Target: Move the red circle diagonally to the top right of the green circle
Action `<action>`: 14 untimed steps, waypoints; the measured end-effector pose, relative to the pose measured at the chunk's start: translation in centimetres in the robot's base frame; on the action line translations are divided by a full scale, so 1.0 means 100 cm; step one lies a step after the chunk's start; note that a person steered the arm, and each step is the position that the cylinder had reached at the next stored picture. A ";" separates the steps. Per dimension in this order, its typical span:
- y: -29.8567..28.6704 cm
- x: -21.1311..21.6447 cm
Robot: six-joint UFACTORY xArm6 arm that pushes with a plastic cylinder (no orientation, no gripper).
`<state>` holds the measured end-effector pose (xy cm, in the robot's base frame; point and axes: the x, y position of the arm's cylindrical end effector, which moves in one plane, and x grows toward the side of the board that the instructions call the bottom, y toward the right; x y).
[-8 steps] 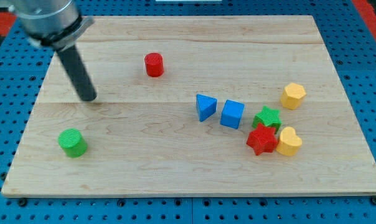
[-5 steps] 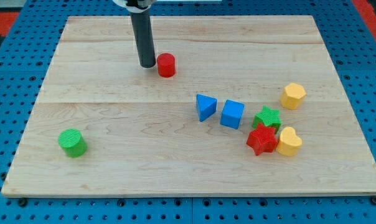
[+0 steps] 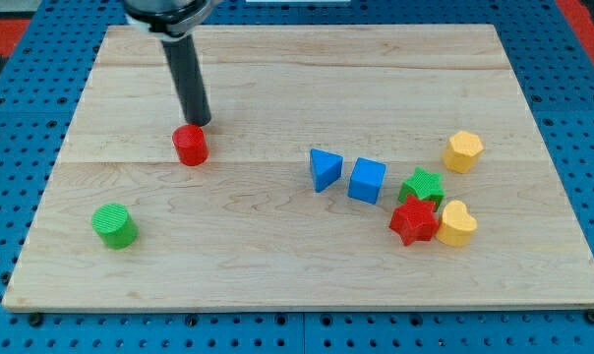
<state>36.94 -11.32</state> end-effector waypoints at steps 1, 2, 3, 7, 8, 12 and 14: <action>0.014 -0.026; 0.013 -0.005; -0.030 0.028; -0.040 0.047; -0.020 0.036; -0.048 0.087; -0.028 0.059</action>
<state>42.81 -14.17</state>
